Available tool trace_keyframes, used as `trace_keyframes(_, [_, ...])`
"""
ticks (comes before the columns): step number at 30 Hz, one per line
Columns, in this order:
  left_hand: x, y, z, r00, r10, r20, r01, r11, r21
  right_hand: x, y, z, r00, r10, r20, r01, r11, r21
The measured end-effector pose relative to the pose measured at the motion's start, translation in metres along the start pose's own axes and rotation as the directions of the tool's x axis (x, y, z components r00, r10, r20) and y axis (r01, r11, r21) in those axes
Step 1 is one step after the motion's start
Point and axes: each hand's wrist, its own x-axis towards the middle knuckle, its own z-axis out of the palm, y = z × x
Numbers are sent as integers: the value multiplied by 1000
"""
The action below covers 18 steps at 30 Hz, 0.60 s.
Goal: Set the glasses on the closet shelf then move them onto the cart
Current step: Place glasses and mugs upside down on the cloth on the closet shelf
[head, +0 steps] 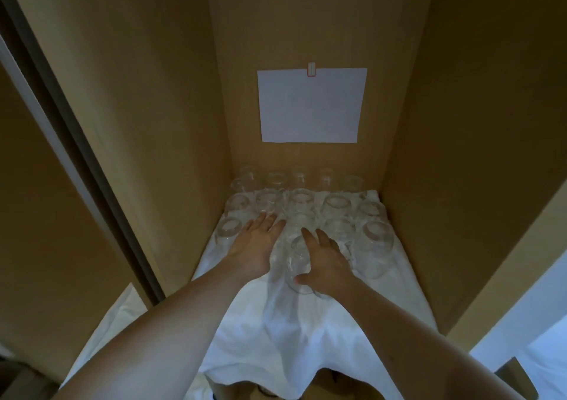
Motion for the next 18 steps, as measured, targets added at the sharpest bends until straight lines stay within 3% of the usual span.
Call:
trace_keyframes(9, [-40,6,-17,980,-193,-43,192,981,-27,-14,-21,-18,992,-116,-39,112,988,-109])
trace_keyframes(18, [-106,-2,-33,959,-266,-93,268,963,4,-41,-59,-17,978,-207,-28,202,972,-116])
